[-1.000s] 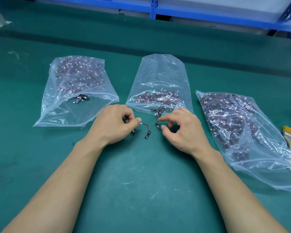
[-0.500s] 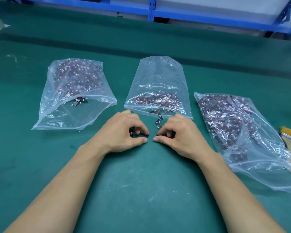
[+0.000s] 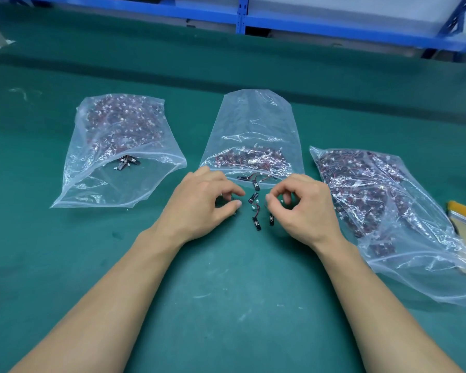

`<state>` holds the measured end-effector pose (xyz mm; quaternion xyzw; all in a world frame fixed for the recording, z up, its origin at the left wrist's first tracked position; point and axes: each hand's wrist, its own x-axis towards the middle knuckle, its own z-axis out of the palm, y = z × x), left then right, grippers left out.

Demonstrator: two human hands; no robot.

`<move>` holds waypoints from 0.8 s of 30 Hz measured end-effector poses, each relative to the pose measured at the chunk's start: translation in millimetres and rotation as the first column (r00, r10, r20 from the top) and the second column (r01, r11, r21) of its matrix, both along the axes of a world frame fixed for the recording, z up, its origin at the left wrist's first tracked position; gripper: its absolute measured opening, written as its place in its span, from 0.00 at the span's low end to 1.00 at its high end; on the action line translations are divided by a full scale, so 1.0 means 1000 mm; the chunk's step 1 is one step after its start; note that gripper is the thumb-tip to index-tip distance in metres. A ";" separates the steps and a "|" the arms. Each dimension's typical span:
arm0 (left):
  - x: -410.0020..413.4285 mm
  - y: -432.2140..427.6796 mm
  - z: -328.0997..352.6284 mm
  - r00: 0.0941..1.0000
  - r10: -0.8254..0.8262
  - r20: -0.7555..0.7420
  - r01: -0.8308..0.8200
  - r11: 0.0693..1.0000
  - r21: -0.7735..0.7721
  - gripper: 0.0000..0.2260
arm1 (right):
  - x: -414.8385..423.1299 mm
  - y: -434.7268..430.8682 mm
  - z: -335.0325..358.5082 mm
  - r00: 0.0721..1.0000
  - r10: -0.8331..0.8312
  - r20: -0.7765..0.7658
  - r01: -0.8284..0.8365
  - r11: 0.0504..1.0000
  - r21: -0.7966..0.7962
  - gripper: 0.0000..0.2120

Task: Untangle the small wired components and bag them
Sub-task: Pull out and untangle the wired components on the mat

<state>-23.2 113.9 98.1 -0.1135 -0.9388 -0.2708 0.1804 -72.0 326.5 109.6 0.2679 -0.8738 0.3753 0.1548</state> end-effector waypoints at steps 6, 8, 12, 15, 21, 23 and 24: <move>-0.014 0.025 0.003 0.996 0.090 0.017 -0.086 0.983 -0.162 0.12 | -0.002 0.005 0.001 0.999 -0.049 0.024 0.050 0.998 -0.037 0.06; -0.017 0.029 0.003 0.997 0.065 0.044 -0.054 0.977 -0.207 0.14 | -0.002 0.007 0.002 0.999 -0.024 0.026 0.025 1.000 -0.010 0.06; -0.018 0.029 0.002 0.997 0.017 0.075 0.003 0.967 -0.255 0.16 | 0.001 0.009 0.006 0.987 0.156 0.047 -0.159 0.985 0.070 0.06; -0.019 0.027 0.001 0.994 0.021 0.105 0.008 0.964 -0.265 0.15 | 0.005 0.008 0.007 0.954 0.282 0.099 -0.293 0.947 0.130 0.05; -0.018 0.028 -0.001 0.997 0.023 0.076 -0.009 0.983 -0.182 0.09 | 0.006 0.005 0.008 0.917 0.331 0.222 -0.381 0.891 0.246 0.07; -0.017 0.028 0.000 0.999 0.024 0.042 -0.019 0.992 -0.121 0.06 | 0.006 0.006 0.009 0.912 0.333 0.240 -0.388 0.890 0.238 0.07; -0.017 0.028 0.000 0.999 0.028 0.023 -0.026 0.996 -0.088 0.04 | 0.006 0.006 0.009 0.910 0.333 0.248 -0.390 0.891 0.234 0.08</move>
